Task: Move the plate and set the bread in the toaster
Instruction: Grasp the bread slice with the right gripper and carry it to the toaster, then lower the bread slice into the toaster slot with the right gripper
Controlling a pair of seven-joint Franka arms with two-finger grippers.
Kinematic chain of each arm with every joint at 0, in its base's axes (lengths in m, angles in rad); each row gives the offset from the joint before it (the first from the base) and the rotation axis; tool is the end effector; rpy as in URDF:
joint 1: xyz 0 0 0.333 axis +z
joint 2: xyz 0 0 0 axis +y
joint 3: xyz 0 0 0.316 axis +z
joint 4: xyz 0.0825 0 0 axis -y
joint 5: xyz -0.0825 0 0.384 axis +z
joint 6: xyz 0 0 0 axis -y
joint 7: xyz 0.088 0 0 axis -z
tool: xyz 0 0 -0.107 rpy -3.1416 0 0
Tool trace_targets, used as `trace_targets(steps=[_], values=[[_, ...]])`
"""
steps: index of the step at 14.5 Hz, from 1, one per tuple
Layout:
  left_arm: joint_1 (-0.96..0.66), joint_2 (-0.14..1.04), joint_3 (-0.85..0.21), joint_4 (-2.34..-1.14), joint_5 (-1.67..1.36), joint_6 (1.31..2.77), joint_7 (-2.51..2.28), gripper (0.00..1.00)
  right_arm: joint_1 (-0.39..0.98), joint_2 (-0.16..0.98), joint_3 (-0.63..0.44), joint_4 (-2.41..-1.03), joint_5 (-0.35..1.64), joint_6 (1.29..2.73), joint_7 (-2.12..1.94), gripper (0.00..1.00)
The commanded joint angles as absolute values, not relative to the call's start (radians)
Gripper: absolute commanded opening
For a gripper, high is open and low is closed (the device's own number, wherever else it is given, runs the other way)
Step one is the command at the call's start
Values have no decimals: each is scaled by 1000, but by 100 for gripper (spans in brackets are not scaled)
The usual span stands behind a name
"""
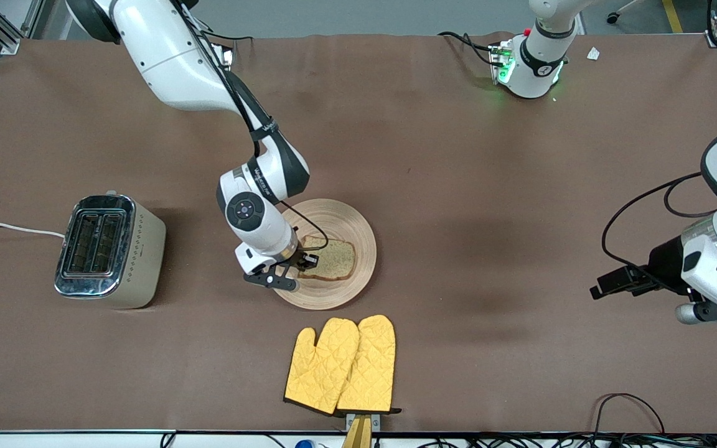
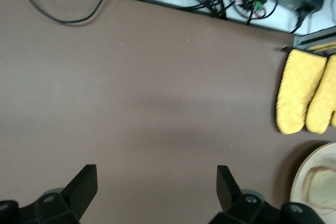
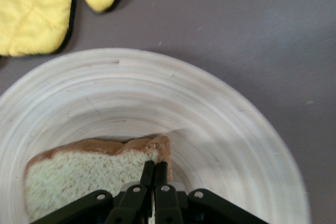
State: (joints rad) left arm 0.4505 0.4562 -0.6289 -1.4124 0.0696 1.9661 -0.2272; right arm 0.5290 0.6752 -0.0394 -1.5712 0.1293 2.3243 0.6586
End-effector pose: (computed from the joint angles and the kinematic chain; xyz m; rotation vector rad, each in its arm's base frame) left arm 0.6919 -0.0401 0.4965 2.9075 0.1474 0.2051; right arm 0.6229 0.3393 0.2529 -3.0142 0.3699 -0.0400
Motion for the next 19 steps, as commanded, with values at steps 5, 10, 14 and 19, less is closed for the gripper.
trace_targets(steps=[5,10,14,19], values=[[462,204,-623,-1419,153,1686,-222,100,526,494,-198,-1375,-102,1751,571,0],[463,138,-621,-1419,155,1625,-192,100,508,468,-284,-1302,-391,1511,191,0],[430,74,-591,-1425,141,1566,-126,100,445,468,-348,-1308,-527,1514,11,0],[108,19,-280,-1440,95,1505,-126,100,365,506,-345,-1333,-542,1561,0,0]])
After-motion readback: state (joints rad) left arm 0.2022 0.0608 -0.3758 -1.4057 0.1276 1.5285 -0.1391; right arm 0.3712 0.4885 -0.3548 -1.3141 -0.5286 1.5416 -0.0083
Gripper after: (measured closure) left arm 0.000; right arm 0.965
